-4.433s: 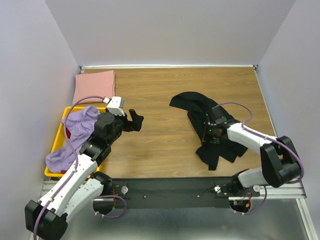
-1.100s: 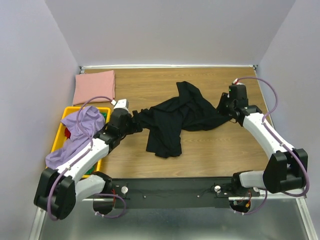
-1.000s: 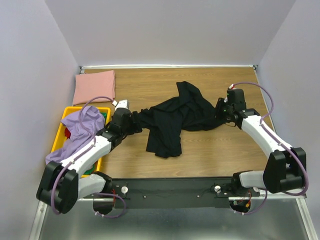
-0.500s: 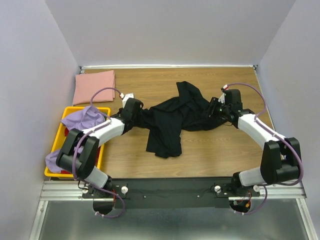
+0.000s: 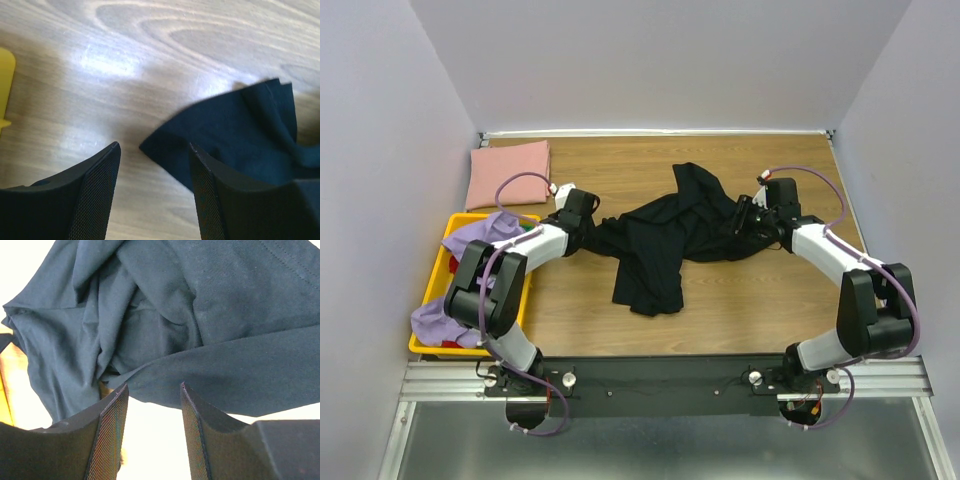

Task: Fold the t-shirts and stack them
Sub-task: Flatten the tshirt out

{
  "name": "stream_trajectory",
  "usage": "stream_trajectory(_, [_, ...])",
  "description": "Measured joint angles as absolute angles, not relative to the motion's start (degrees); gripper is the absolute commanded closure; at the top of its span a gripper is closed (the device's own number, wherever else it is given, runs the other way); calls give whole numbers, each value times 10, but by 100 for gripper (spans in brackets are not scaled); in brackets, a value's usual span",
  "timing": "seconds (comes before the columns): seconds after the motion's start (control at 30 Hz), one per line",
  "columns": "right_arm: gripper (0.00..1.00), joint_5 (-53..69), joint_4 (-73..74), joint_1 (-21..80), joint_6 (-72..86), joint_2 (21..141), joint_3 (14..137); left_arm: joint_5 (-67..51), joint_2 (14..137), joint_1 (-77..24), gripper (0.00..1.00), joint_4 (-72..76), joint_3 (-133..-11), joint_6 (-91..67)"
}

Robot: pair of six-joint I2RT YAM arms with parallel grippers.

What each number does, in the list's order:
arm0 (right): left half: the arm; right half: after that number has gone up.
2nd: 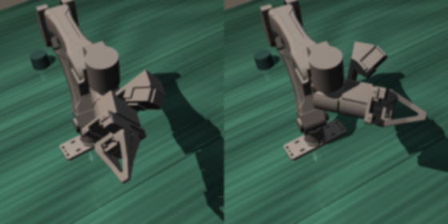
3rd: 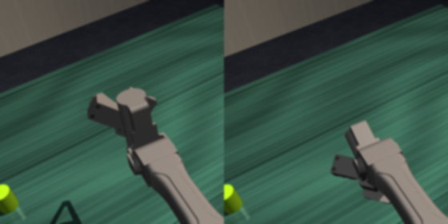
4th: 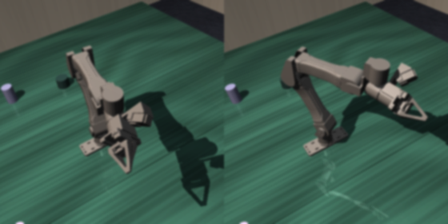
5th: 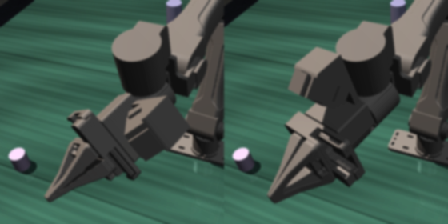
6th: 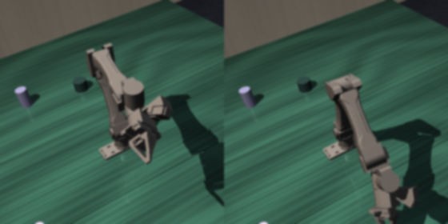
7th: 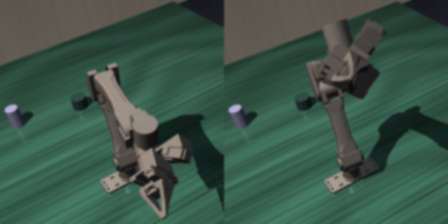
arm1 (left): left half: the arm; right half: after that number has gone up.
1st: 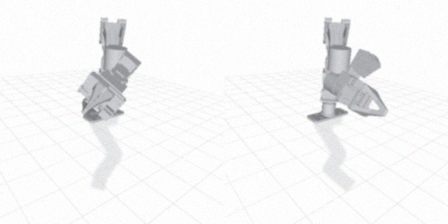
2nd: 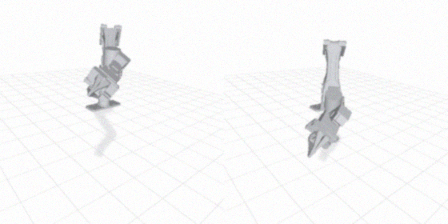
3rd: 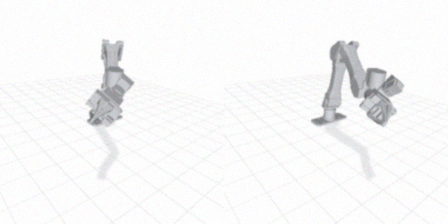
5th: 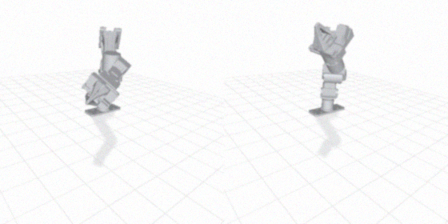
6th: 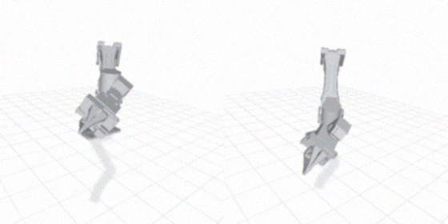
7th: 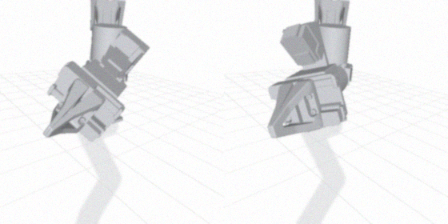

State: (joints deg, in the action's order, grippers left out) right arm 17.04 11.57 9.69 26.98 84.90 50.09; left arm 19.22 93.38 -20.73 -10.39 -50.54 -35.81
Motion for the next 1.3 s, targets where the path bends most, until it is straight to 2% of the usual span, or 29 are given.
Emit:
stream_trajectory(0.33, [46,174,115,97,269,853,501,182,967,-204,39,-105,-523,-365])
stream_trajectory(0.4, [46,174,115,97,269,853,501,178,966,-204,44,-105,-523,-366])
stream_trajectory(0.47, [46,174,115,97,269,853,501,171,965,-204,46,-105,-523,-369])
stream_trajectory(0.57, [46,173,114,97,269,855,501,165,965,-204,66,-105,-523,-370])
stream_trajectory(0.6, [46,173,114,97,269,856,501,161,965,-204,88,-105,-523,-371])
stream_trajectory(0.63, [46,172,114,97,269,858,501,158,965,-203,99,-106,-523,-371])
stream_trajectory(0.93, [46,109,98,97,280,877,468,173,940,-201,100,-169,-540,-364])
stream_trajectory(1.3, [46,77,56,36,375,831,365,282,728,-157,100,-265,-635,-294])
